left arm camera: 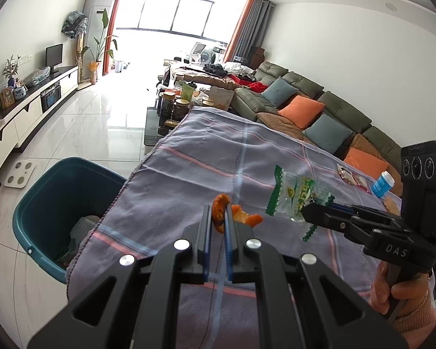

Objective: Collect trash
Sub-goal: 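Carry the orange peel and green-capped bottle together toward the teal bin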

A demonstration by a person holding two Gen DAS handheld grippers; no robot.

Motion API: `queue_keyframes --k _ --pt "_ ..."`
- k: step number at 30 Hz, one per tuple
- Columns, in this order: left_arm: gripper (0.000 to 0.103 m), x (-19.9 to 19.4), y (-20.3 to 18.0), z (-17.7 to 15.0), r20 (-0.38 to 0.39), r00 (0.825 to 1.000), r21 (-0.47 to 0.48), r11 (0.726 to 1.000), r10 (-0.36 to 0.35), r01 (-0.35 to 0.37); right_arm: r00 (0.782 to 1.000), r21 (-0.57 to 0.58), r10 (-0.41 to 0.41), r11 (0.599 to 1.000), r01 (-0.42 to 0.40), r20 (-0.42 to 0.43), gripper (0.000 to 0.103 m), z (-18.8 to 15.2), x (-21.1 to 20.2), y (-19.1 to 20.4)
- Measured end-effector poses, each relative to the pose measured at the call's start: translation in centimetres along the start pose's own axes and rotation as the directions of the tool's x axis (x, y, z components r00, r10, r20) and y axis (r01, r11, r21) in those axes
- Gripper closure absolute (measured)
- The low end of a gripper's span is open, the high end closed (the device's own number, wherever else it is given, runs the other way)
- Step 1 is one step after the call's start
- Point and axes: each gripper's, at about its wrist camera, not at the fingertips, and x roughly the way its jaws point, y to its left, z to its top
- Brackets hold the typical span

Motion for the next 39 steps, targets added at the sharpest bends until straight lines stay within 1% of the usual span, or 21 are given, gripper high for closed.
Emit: queue_keyframes --k 13,39 --pt "0.094 -0.8 1.3 -0.1 0.012 1.0 -0.017 1.0 0.016 -0.016 1.0 -0.023 0.013 1.0 -0.013 -0.008 0.084 0.4 0.7 1.1" --pt "0.094 -1.9 2.3 -0.3 0.023 0.998 -0.037 0.998 0.05 -0.049 0.999 -0.052 0.04 0.998 -0.041 -0.023 0.084 1.1 2.0 1.8"
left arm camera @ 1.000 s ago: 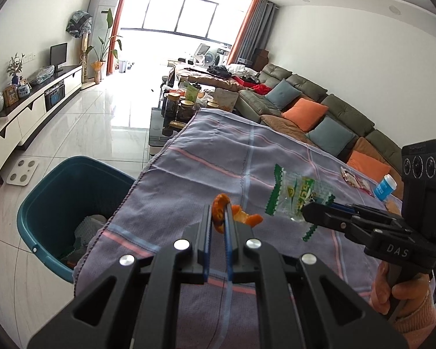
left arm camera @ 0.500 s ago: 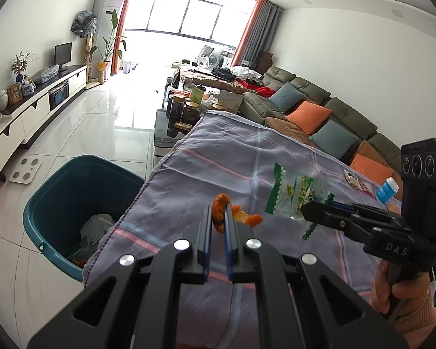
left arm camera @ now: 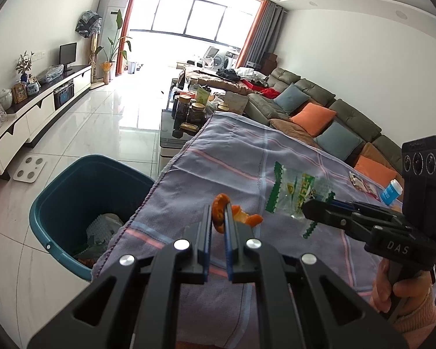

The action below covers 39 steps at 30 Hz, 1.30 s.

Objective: Collect trash
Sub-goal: 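Carry the orange peel and green-capped bottle together toward the teal bin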

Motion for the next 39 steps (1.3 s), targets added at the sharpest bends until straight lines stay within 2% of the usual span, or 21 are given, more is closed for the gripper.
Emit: queue_keyframes --k 39 --pt "0.094 -0.8 2.7 0.5 0.027 0.998 -0.04 0.997 0.064 -0.063 0.998 -0.032 0.048 0.998 -0.049 -0.039 0.084 1.1 2.5 1.0"
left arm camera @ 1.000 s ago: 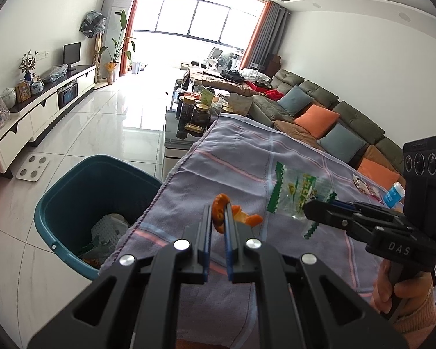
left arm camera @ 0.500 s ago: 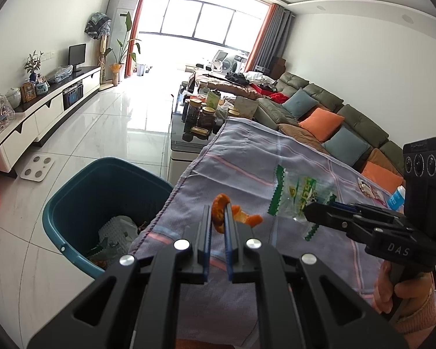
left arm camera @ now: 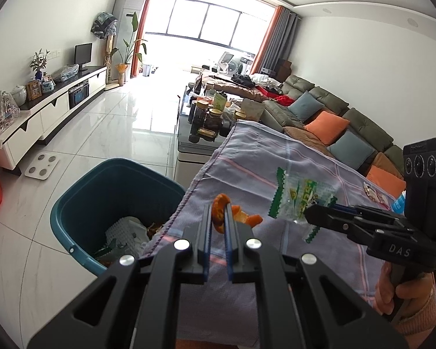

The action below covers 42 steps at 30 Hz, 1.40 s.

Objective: Collect trash
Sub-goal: 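Carry the orange peel and green-capped bottle together toward the teal bin, then lower both held items down into the teal bin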

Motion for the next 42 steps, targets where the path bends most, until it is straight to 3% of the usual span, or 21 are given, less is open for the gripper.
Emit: queue_keyframes --k 42 --pt "0.094 -0.9 4.1 0.6 0.028 0.996 -0.067 0.994 0.087 -0.085 0.998 -0.087 0.04 0.995 -0.044 -0.051 0.084 1.5 3.8 3.1"
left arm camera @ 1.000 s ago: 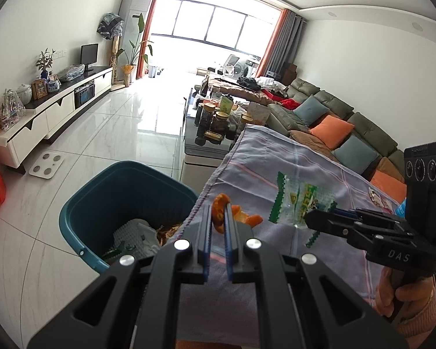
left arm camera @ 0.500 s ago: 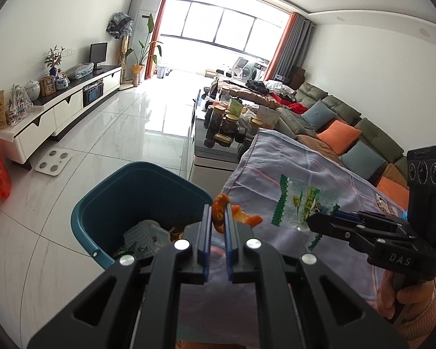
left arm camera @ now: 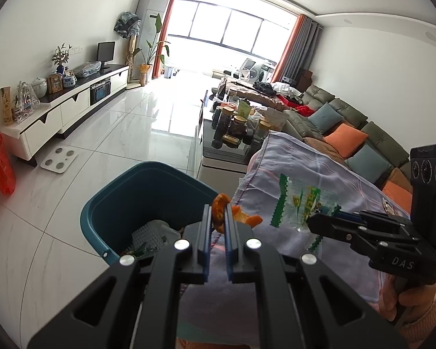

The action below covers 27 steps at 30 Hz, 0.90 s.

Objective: Collect trash
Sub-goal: 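Lower both held items down into the teal bin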

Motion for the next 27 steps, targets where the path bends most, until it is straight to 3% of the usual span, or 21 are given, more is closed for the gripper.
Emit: queue_keyframes --k 27 --pt "0.094 0.8 1.6 0.1 0.002 0.998 -0.022 0.998 0.06 -0.06 0.999 -0.051 0.017 0.999 -0.02 -0.044 0.084 1.2 2.4 1.5"
